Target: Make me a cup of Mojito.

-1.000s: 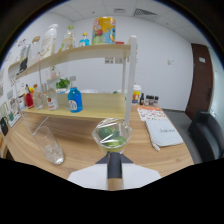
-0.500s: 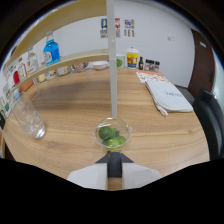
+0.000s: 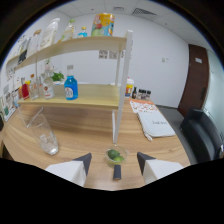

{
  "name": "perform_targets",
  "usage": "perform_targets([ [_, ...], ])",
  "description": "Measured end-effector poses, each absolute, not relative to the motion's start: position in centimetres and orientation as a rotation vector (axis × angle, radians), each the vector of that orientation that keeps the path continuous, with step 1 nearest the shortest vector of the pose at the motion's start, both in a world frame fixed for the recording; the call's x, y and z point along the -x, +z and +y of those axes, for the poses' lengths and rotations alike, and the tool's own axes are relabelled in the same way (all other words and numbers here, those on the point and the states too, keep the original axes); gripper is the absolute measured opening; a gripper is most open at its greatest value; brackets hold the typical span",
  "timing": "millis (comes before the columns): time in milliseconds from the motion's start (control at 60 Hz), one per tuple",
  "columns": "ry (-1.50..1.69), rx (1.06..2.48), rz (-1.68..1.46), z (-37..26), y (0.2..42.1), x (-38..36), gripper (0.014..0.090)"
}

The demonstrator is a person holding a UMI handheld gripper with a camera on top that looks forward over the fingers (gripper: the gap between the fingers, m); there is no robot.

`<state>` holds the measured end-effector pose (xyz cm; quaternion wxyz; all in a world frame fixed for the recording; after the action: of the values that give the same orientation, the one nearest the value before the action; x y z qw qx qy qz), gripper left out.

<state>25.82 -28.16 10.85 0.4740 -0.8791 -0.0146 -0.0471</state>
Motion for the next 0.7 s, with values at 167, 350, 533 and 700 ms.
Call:
perform_targets([
  [167,-0.060,2.024,-0.020,-29.2,17.0,-19.4,0.0851],
  [350,0.002,2.008,-0.007,-30.5,17.6,-11.8,0.0858],
  [533,0.064,2.049,-0.026,-31.1,15.7,-5.5,0.0860],
  [700,0.061,1.996,-0.045,-27.3,18.7,-3.1,0.0864],
])
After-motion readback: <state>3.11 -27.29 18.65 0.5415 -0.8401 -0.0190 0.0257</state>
